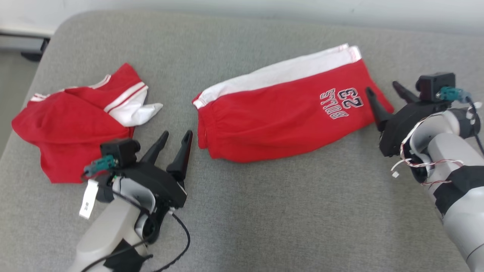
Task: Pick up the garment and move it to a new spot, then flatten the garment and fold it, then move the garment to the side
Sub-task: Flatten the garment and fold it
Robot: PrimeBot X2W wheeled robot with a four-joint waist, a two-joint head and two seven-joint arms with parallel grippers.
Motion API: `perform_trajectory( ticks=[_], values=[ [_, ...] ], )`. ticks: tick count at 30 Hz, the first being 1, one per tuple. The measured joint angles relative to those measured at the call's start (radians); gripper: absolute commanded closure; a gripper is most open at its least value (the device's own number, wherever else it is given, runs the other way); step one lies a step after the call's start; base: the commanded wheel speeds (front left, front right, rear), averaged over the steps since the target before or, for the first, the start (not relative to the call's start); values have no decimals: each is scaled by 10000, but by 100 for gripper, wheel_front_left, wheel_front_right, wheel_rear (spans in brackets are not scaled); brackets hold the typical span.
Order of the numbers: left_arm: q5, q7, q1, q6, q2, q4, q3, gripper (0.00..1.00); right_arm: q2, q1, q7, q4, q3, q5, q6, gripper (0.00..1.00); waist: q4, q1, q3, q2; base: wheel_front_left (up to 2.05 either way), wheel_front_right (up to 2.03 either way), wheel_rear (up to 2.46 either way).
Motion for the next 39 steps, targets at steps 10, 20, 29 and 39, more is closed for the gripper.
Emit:
perform_trajectory(
  ticks=[10, 20, 29, 39],
  values=[
    [115, -203, 245, -2, -73, -280, -90, 0, 134, 103, -242, -136, 391, 46, 10, 0, -425, 0, -531, 0, 0, 0, 0],
    [-113, 84, -134, -12, -395, 71, -282, 0, 454, -214, 155, 445, 719, -213, 8, 0, -458, 1, -196, 0, 0, 0, 0],
    [-665, 587, -434, -13, -523, 249, -487, 0, 516, -547, 495, 1024, 786, -253, -186, 0, -412, 2, 317, 1, 0, 0, 0],
    [-849, 1202, -835, -17, -564, 585, -888, 0, 673, -931, 683, 1415, 819, -265, -265, 0, -359, 2, 764, 0, 0, 0, 0]
  ],
)
